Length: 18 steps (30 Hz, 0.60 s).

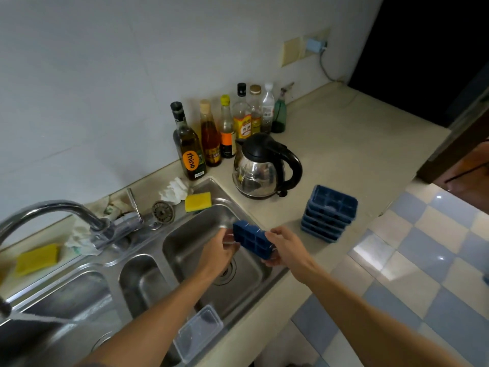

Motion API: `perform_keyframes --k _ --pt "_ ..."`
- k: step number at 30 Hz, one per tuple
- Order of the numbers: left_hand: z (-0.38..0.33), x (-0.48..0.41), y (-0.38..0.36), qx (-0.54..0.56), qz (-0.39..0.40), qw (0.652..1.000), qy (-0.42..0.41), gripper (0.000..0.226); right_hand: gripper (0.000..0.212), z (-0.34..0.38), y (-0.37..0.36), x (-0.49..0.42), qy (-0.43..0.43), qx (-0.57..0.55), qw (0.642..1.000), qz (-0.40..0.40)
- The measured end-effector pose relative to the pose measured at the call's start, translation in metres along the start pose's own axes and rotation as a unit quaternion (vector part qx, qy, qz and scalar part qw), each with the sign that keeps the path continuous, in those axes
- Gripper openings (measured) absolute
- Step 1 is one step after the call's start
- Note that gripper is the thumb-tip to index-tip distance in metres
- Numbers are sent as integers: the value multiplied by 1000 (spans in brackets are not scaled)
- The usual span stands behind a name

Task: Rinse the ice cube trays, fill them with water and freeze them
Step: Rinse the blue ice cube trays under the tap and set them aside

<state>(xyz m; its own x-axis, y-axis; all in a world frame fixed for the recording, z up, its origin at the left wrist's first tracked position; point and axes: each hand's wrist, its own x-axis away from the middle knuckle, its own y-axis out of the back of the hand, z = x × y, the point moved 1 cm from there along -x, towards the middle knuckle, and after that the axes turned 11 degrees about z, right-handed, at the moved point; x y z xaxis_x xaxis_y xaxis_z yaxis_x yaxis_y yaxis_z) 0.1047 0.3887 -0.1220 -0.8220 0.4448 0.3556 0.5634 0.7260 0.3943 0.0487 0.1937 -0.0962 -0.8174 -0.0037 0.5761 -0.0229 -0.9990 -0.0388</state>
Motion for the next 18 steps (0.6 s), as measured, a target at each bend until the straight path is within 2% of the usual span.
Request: perform_keyframes --k 2,4,6,7,9,11,13,15,18 --pt "-8 -7 -1 4 -19 1000 -4 24 23 6 7 0 -19 -58 998 22" --pt "-16 -16 -3 55 -23 998 8 22 27 13 15 1 -31 -100 993 50" --pt "-23 -24 -8 123 -21 992 17 20 30 21 24 4 -29 -86 993 74" --pt "-27 -30 -12 137 -24 990 20 21 31 25 30 6 -23 -49 996 77" --pt "-33 -40 -18 138 -34 989 28 21 32 36 43 10 1 103 994 39" --pt "-36 -49 -27 130 -28 990 37 17 30 48 63 17 52 257 965 -26" --pt "-37 -58 -41 113 0 991 68 12 26 58 87 23 132 314 939 -56" --pt "-39 -68 -59 113 16 985 133 11 21 67 112 29 211 321 920 -81" --pt "-47 -78 -86 142 27 965 218 15 19 77 148 30 286 393 864 -127"
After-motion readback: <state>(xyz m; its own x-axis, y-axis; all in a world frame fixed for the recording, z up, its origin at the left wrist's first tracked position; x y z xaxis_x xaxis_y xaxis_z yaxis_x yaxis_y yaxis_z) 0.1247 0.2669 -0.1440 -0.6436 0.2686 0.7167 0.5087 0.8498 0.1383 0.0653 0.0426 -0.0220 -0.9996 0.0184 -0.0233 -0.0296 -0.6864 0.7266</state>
